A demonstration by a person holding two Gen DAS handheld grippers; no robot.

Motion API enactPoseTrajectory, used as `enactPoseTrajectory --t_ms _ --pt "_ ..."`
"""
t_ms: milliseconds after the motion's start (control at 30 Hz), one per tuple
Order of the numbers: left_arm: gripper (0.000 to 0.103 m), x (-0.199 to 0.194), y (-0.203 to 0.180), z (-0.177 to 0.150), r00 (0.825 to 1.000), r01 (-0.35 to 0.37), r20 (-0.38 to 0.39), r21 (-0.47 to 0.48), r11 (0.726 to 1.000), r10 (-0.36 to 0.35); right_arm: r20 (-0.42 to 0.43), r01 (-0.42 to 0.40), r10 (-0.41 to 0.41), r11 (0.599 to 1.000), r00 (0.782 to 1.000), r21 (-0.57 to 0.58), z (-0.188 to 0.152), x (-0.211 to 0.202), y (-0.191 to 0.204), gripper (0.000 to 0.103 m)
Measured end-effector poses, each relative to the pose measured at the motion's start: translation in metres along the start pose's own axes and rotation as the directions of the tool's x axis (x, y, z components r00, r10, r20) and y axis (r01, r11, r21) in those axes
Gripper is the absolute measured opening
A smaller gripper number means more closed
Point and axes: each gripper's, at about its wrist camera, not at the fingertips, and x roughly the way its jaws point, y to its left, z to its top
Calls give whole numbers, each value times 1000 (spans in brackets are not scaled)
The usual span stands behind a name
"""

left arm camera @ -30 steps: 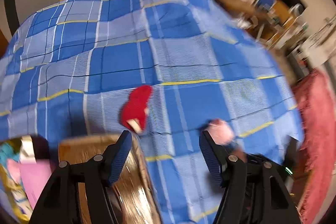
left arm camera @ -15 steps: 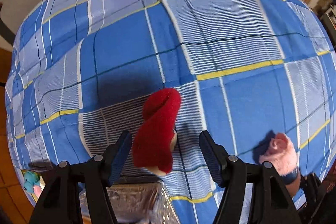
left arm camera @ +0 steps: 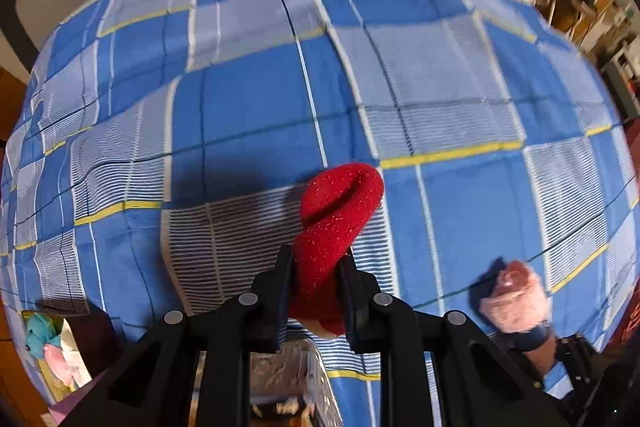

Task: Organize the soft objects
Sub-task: 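Grasp the pink sock bundle with the right tool while the left tool grasps the red sock, then carry the red sock into the gold tray and open the left tool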

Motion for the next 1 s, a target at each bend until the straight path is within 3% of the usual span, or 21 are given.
enactPoseTrajectory --t_ms 100,233,367,567,633,733,833,1000 --pt "20 -23 6 -4 994 86 71 -53 995 -82 2 0 0 1000 1000 1 -1 0 0 39" --pt "20 -67 6 -28 963 213 185 -71 975 -197 10 12 -12 1000 1000 -12 -3 0 1 39" --pt "20 -91 8 -45 933 292 243 -76 954 -266 15 39 -38 998 999 -45 -5 -1 6 39" --pt "20 -128 31 -95 870 398 349 -79 914 -348 25 76 -75 994 997 -75 -8 -2 10 38" --pt "20 -142 44 -113 837 445 396 -91 891 -377 25 85 -84 993 996 -80 -8 -3 11 37" --pt "20 -160 65 -141 799 475 467 -104 874 -379 26 87 -86 993 996 -78 -9 -4 10 37" --pt "20 -172 87 -166 780 483 512 -128 866 -359 28 97 -95 991 995 -86 -9 -3 12 37" --pt "20 -175 124 -207 787 456 547 -201 867 -287 34 127 -124 985 992 -120 -10 -1 17 37"
